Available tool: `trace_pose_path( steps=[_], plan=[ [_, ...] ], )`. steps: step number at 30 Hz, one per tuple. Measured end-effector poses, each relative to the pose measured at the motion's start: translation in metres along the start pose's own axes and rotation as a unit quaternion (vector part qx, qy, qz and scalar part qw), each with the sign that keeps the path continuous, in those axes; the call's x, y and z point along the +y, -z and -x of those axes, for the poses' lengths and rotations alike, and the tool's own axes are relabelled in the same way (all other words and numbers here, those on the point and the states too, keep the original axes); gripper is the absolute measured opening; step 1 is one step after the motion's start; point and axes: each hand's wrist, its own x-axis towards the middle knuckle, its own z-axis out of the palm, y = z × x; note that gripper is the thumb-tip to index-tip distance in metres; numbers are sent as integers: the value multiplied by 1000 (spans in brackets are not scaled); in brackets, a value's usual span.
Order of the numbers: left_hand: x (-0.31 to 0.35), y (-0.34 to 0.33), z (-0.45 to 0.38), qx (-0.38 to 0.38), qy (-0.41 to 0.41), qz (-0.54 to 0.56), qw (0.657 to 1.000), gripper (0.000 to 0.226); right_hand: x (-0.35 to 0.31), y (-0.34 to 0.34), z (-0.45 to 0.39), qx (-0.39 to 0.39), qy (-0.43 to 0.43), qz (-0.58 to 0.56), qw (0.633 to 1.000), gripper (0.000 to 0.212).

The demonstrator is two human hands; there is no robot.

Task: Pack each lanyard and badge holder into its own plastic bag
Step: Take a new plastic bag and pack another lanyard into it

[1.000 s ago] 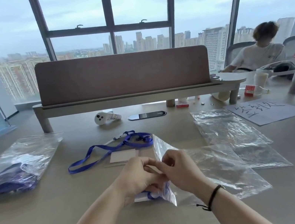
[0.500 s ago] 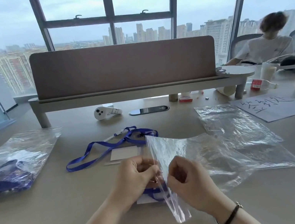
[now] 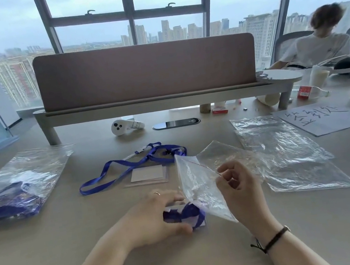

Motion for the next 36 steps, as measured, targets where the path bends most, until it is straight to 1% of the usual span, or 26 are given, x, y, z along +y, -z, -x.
trace_pose_path(
  steps=[1,2,4,12,14,17,21,24,27,29,32,36],
  plan=[
    [1,2,3,-11,5,-17,1000,77,0,0,0,1,-2,-1,1000,23],
    [2,4,6,-10,5,-29,1000,83,0,0,-1,3,-5,-4,1000,22],
    [4,6,12,4,10,-31,999,85,-1,1,-1,7,-9,-7,1000,21],
    [4,8,15,27,70,57,996,90,-2,-2,2,2,-6,17,1000,20],
    [-1,8,17,33,79,84,993,84,-2,-2,2,2,-8,21,1000,21],
    [-8,12,22,30,82,110,990,68,-2,-2,2,0,-6,33,999,19],
    [-14,24,32,12,82,165,983,53,0,-2,1,-14,-8,41,999,18],
    [-15,34,37,16,76,230,970,47,-1,-3,3,-31,-1,58,998,18],
    [-6,40,35,22,57,265,962,50,-3,-4,6,-47,15,78,996,17],
    [4,42,31,34,53,243,968,51,-5,-6,8,-56,18,89,994,17],
    [21,39,22,60,73,165,982,49,-6,-6,9,-61,29,94,993,19],
    [32,30,9,59,102,82,990,49,-7,-5,10,-61,46,94,993,23]
  ],
)
